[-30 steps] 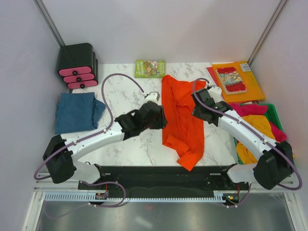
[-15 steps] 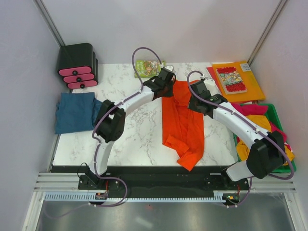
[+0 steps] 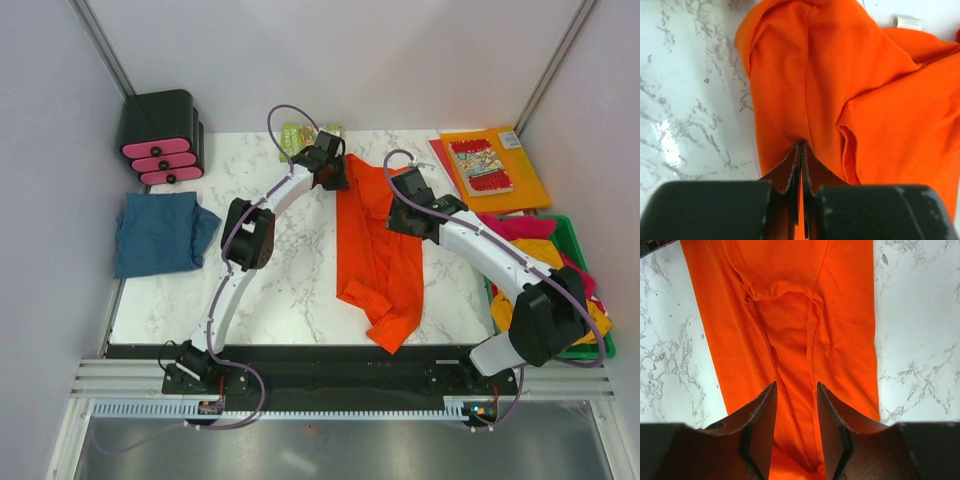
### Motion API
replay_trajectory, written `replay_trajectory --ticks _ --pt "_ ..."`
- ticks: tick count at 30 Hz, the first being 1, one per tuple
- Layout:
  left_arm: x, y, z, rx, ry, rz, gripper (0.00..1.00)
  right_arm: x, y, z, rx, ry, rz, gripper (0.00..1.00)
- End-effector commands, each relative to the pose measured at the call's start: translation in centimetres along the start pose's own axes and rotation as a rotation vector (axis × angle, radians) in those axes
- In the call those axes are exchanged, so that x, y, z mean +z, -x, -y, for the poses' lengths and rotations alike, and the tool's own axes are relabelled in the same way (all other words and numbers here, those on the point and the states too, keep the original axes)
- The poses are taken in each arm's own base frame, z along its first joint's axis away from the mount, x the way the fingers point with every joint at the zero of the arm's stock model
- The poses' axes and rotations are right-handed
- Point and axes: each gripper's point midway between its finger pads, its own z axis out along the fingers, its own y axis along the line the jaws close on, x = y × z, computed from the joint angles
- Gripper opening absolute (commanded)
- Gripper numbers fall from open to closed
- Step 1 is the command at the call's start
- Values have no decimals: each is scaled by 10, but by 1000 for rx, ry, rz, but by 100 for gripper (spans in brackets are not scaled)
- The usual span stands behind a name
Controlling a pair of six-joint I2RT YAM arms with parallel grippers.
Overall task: Fold and stack the t-shirts
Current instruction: Grab the bottom of the folded rectangular tshirt with both arms
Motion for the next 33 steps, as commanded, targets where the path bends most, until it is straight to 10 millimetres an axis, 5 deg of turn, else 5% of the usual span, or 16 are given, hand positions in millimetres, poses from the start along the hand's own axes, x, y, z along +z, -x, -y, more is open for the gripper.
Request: replay_trajectory --ticks 1,7,17,27,33 --pt "9 -35 -9 -111 18 -145 8 -2 9 -6 -14 14 20 45" --pt "-5 -48 -57 -136 173 -203 7 2 8 -8 -8 12 12 45" --pt "-58 -27 -146 -190 322 -189 6 13 2 -12 21 15 2 45" --pt "-61 3 -160 -134 323 -149 8 35 -19 -6 15 -18 -50 45" --pt "-80 34 -130 -146 244 -88 21 44 -44 18 -23 -89 -87 44"
